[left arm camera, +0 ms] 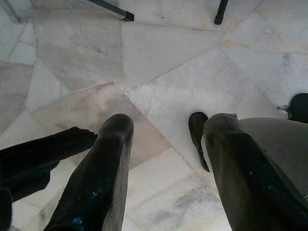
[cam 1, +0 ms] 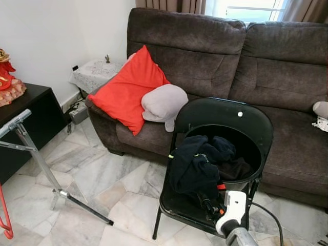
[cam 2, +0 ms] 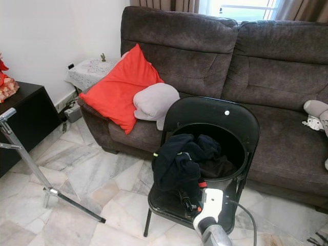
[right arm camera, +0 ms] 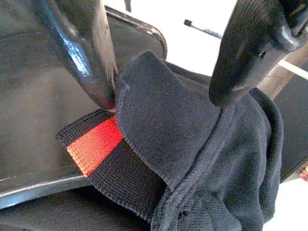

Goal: Hang hanger

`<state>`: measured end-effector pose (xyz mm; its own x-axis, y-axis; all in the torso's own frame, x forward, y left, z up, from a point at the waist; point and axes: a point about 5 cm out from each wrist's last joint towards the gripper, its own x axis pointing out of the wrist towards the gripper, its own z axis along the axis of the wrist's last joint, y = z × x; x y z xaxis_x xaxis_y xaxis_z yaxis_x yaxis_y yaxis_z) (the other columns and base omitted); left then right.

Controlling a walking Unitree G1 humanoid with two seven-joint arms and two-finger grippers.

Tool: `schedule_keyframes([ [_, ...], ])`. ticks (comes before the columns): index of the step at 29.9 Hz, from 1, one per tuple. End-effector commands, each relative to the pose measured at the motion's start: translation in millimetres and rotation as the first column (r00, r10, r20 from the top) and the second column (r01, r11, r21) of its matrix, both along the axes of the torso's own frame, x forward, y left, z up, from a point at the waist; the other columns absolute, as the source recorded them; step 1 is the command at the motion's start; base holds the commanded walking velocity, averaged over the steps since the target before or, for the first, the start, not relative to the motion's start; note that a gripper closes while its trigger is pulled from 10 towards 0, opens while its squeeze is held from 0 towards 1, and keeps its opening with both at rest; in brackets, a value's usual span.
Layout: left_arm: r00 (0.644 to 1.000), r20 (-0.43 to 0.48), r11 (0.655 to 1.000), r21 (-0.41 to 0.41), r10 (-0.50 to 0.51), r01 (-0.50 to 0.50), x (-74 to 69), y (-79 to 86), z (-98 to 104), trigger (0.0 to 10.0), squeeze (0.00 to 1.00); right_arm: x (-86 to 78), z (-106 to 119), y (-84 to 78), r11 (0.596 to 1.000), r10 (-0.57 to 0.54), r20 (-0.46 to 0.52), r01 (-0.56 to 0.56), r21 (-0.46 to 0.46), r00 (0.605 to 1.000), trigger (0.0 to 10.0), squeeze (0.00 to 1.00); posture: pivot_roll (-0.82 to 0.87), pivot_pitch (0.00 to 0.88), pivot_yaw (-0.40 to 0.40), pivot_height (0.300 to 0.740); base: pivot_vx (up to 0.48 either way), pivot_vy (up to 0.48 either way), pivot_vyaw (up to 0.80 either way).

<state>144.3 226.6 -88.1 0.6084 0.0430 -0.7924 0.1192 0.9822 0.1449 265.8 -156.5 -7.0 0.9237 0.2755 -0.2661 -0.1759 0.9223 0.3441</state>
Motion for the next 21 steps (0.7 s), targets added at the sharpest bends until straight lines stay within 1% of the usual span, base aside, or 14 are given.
schedule_keyframes([
  [1,1.0,-0.026,1.0,0.022,-0.012,0.012,-5.0,3.2,-1.6,10.0,0.0,3.4,2.1,-0.5,1.0,-0.002,0.008,0.002,0.003,1.0,1.3,0.0,0.1,0.002,0.051,0.74,0.0,0.0,0.0],
  [3,1.0,-0.024,1.0,0.023,-0.012,0.012,-4.4,3.1,-1.4,10.0,0.0,4.4,2.8,-0.2,1.0,-0.001,0.01,0.001,0.003,1.0,1.6,0.0,0.1,0.002,0.051,0.74,0.0,0.0,0.0],
  [4,1.0,-0.024,1.0,0.023,-0.012,0.012,-4.4,3.1,-1.4,10.0,0.0,4.4,2.8,-0.2,1.0,-0.001,0.01,0.001,0.003,1.0,1.6,0.0,0.1,0.002,0.051,0.74,0.0,0.0,0.0],
  [5,1.0,-0.023,1.0,0.023,-0.012,0.013,-4.2,3.0,-1.3,10.0,0.0,4.6,2.9,-0.2,1.0,0.0,0.01,0.0,0.003,1.0,2.0,0.0,0.1,0.002,0.051,0.74,0.0,0.0,0.0],
  [6,1.0,-0.023,1.0,0.023,-0.012,0.013,-4.2,3.0,-1.3,10.0,0.0,4.6,2.9,-0.2,1.0,0.0,0.01,0.0,0.003,1.0,2.0,0.0,0.1,0.002,0.051,0.74,0.0,0.0,0.0],
  [8,1.0,-0.023,1.0,0.023,-0.014,0.015,-4.0,2.9,-1.3,10.0,0.0,5.1,3.1,-0.1,1.0,-0.001,0.011,0.001,0.003,1.0,2.4,0.0,0.1,0.005,0.052,0.74,0.0,0.0,0.0],
  [13,1.0,-0.024,1.0,0.024,-0.013,0.014,-4.5,3.3,-1.4,10.0,0.0,5.2,3.0,-0.4,1.0,-0.002,0.01,0.002,0.003,1.0,2.4,0.0,0.1,0.009,0.052,0.74,0.0,0.0,0.0],
  [18,1.0,-0.028,1.0,0.027,-0.01,0.011,-5.8,4.9,-1.5,10.0,0.0,4.5,1.7,-0.6,1.0,-0.005,0.005,0.005,0.002,1.0,2.6,0.0,0.1,0.013,0.052,0.74,0.0,0.0,0.0],
  [21,1.0,-0.028,1.0,0.027,-0.01,0.011,-5.9,5.0,-1.5,10.0,0.0,4.1,1.4,-0.4,1.0,-0.006,0.004,0.006,0.003,1.0,2.6,0.0,0.1,0.013,0.053,0.74,0.0,0.0,0.0],
])
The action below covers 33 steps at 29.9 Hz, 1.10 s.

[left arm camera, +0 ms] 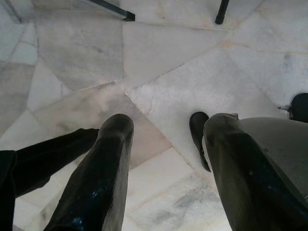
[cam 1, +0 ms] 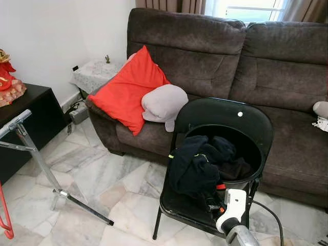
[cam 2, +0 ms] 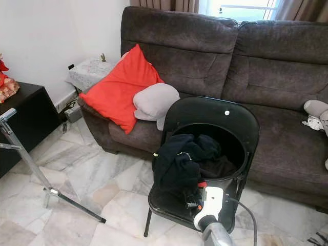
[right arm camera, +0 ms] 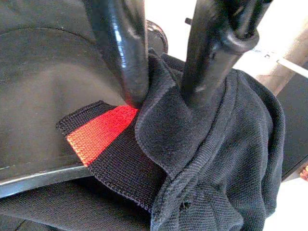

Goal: Hang hanger

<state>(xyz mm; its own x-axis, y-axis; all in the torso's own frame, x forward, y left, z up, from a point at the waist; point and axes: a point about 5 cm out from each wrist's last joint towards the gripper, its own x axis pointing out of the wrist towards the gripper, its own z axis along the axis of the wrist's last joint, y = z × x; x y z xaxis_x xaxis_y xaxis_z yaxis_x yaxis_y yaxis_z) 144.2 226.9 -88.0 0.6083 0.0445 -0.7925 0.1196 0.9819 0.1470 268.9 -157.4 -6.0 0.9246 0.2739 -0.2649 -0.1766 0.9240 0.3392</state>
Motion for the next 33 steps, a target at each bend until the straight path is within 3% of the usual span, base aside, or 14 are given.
schedule_keyframes([
  [1,1.0,-0.027,1.0,0.025,-0.01,0.01,-5.7,4.7,-1.5,10.0,0.0,0.9,0.2,0.8,1.0,-0.006,0.001,0.006,0.008,1.0,2.6,0.0,0.1,0.014,0.053,0.74,0.0,0.0,0.0],
  [10,1.0,-0.026,1.0,0.023,-0.011,0.012,-5.2,3.5,-1.5,10.0,0.0,0.4,0.3,1.9,1.0,-0.004,0.007,0.004,0.01,1.0,2.0,0.0,0.1,0.014,0.053,0.74,0.0,0.0,0.0],
  [11,1.0,-0.026,1.0,0.023,-0.011,0.012,-5.4,3.6,-1.6,10.0,0.0,0.9,1.3,2.1,1.0,-0.004,0.014,0.004,0.011,1.0,1.8,0.0,0.1,0.015,0.053,0.74,0.0,0.0,0.0],
  [12,1.0,-0.026,1.0,0.023,-0.011,0.012,-5.6,3.9,-1.6,10.0,0.0,1.8,2.6,2.7,1.0,-0.004,0.022,0.004,0.012,1.0,0.5,0.0,0.1,0.015,0.053,0.74,0.0,0.0,0.0],
  [14,1.0,-0.026,1.0,0.023,-0.011,0.012,-5.9,4.3,-1.6,10.0,0.0,3.9,5.8,3.6,1.0,-0.008,0.041,0.007,0.012,0.999,0.0,0.0,0.1,0.016,0.053,0.74,0.0,0.0,0.0],
  [24,1.0,-0.024,1.0,0.023,-0.012,0.013,-6.4,4.0,-1.7,10.0,0.0,16.6,36.8,12.0,0.996,-0.059,0.202,0.042,0.083,0.978,0.0,0.0,0.09,0.017,0.049,0.74,0.0,0.0,0.0],
  [27,1.0,-0.022,1.0,0.021,-0.014,0.014,-6.3,2.6,-1.9,10.0,0.0,6.9,42.4,14.5,0.994,-0.076,0.238,0.055,0.095,0.968,0.0,0.0,0.09,0.017,0.049,0.74,0.0,0.0,0.0],
  [33,1.0,-0.023,1.0,0.019,-0.019,0.019,-5.5,1.2,-2.0,10.0,0.0,-12.8,41.3,9.5,0.991,-0.118,0.221,0.1,0.089,0.968,0.0,0.0,0.09,0.016,0.042,0.74,0.0,0.0,0.0],
])
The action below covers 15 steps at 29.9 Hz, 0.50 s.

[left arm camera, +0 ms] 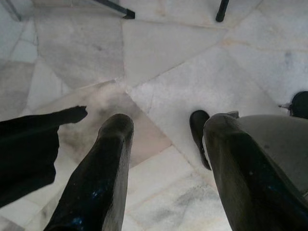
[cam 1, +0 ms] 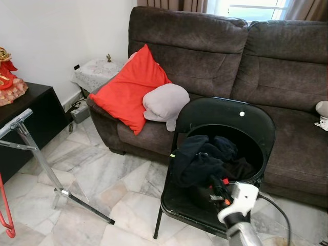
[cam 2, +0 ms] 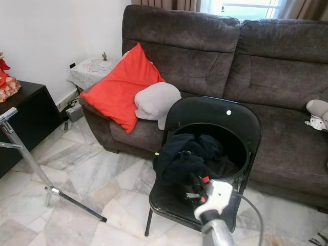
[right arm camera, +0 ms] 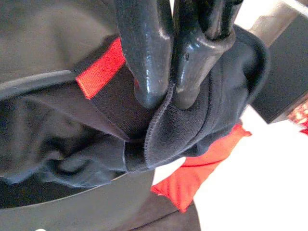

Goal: Hang hanger

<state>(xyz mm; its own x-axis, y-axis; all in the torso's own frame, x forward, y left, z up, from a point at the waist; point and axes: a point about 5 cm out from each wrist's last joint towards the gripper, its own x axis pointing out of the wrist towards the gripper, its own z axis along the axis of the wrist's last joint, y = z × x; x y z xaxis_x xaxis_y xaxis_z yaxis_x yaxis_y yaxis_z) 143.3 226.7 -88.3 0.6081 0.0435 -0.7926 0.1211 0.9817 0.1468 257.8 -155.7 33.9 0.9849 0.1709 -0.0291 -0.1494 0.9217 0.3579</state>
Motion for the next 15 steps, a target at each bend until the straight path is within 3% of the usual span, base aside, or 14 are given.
schedule_keyframes([
  [1,1.0,-0.023,1.0,0.019,-0.017,0.018,-4.5,1.4,-1.7,10.0,0.0,-2.9,1.2,7.5,1.0,0.005,-0.004,-0.005,0.016,1.0,0.0,0.0,0.09,0.016,0.042,0.74,0.0,0.0,0.0],
  [5,1.0,-0.023,1.0,0.021,-0.018,0.019,-3.5,1.2,-1.5,10.0,0.0,-20.4,4.9,0.3,0.998,-0.061,-0.029,0.062,0.033,0.998,0.0,0.0,0.08,0.015,0.04,0.74,0.0,0.0,0.0],
  [12,0.999,-0.023,0.999,0.022,-0.024,0.025,-3.2,0.5,-1.5,10.0,0.0,-22.3,-0.3,-6.2,0.984,-0.145,-0.099,0.154,0.089,0.984,0.0,0.0,0.08,0.013,0.038,0.74,0.0,0.0,0.0],
  [13,0.999,-0.023,0.999,0.022,-0.024,0.025,-3.2,0.5,-1.5,10.0,0.0,-21.3,-0.5,-5.6,0.985,-0.142,-0.103,0.151,0.088,0.985,1.5,0.0,0.08,0.013,0.038,0.74,0.0,0.0,0.0],
  [15,0.999,-0.023,0.999,0.022,-0.024,0.024,-3.3,0.6,-1.5,10.0,0.0,-19.6,-0.3,-4.9,0.986,-0.137,-0.106,0.146,0.085,0.985,1.5,0.0,0.08,0.013,0.038,0.74,0.0,0.0,0.0],
])
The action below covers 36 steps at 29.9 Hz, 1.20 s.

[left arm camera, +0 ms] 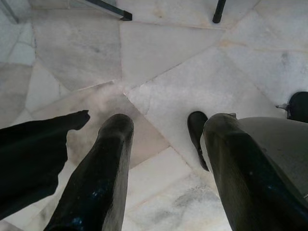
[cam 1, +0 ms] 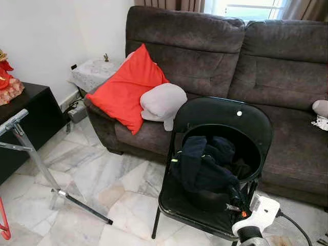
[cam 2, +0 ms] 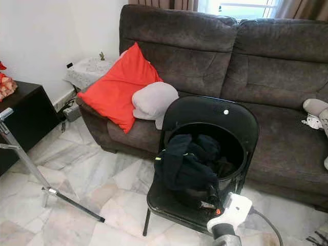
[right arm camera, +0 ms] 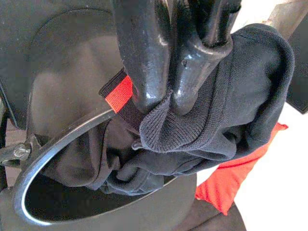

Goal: Hang hanger

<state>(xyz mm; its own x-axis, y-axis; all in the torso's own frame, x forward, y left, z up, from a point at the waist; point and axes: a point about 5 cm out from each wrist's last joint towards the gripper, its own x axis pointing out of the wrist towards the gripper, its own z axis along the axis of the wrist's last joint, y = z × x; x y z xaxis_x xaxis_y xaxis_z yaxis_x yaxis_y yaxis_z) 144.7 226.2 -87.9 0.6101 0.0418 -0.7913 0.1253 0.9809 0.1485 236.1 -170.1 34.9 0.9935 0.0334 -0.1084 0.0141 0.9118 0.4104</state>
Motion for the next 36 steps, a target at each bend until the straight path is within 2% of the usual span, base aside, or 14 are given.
schedule_keyframes([
  [1,1.0,-0.025,1.0,0.021,-0.018,0.019,-4.8,1.2,-1.9,10.0,0.0,3.7,-1.3,9.8,0.999,0.001,-0.014,0.0,0.041,1.0,8.3,0.0,0.09,0.01,0.037,0.74,0.0,0.0,0.0],
  [2,0.999,-0.027,1.0,0.023,-0.017,0.018,-5.4,1.7,-2.1,10.0,0.0,8.4,-0.2,9.5,0.999,0.005,-0.018,-0.005,0.038,1.0,10.0,0.0,0.09,0.01,0.037,0.74,0.0,0.0,0.0],
  [3,0.999,-0.029,1.0,0.024,-0.016,0.017,-5.7,1.9,-2.2,10.0,0.0,11.0,0.6,9.0,0.999,0.006,-0.018,-0.005,0.039,1.0,10.0,0.42,0.09,0.01,0.037,0.74,0.0,0.0,0.0],
  [4,0.999,-0.031,1.0,0.025,-0.016,0.017,-6.1,2.2,-2.3,10.0,0.0,12.6,1.6,8.4,0.999,0.005,-0.017,-0.004,0.04,1.0,10.0,1.0,0.09,0.01,0.037,0.74,0.0,0.0,0.0],
  [6,0.999,-0.036,1.0,0.028,-0.013,0.014,-7.2,2.8,-2.7,10.0,0.0,16.1,3.5,7.6,0.999,0.008,-0.013,-0.007,0.041,1.0,10.0,1.0,0.09,0.008,0.036,0.74,0.0,0.0,0.0],
  [10,0.999,-0.041,0.999,0.032,-0.011,0.012,-8.3,3.6,-3.0,10.0,0.0,20.5,3.8,7.9,0.999,0.023,-0.013,-0.023,0.036,1.0,10.0,1.0,0.09,0.008,0.036,0.74,0.0,0.0,0.0],
  [11,0.999,-0.044,0.999,0.035,-0.009,0.011,-8.7,4.0,-3.2,10.0,0.0,23.3,3.6,7.9,0.999,0.028,-0.017,-0.028,0.033,0.999,10.0,0.78,0.09,0.005,0.037,0.74,0.0,0.0,0.0],
  [12,0.999,-0.045,0.999,0.036,-0.009,0.011,-8.9,4.0,-3.3,10.0,0.0,24.5,3.3,7.8,0.999,0.03,-0.019,-0.03,0.032,0.999,10.0,0.0,0.09,0.005,0.037,0.74,0.0,0.0,0.0],
  [20,0.999,-0.053,0.999,0.042,-0.01,0.012,-9.8,3.7,-3.9,10.0,0.0,30.7,-1.6,10.0,0.998,0.057,-0.046,-0.056,0.031,0.997,10.0,0.0,0.09,0.003,0.037,0.74,0.0,0.0,0.0],
  [36,0.998,-0.057,0.998,0.057,-0.008,0.012,-11.6,7.6,-3.6,10.0,0.0,21.8,-22.0,20.0,0.991,0.127,-0.137,-0.12,0.053,0.982,10.0,0.0,0.1,0.0,0.041,0.74,0.0,0.0,0.0],
])
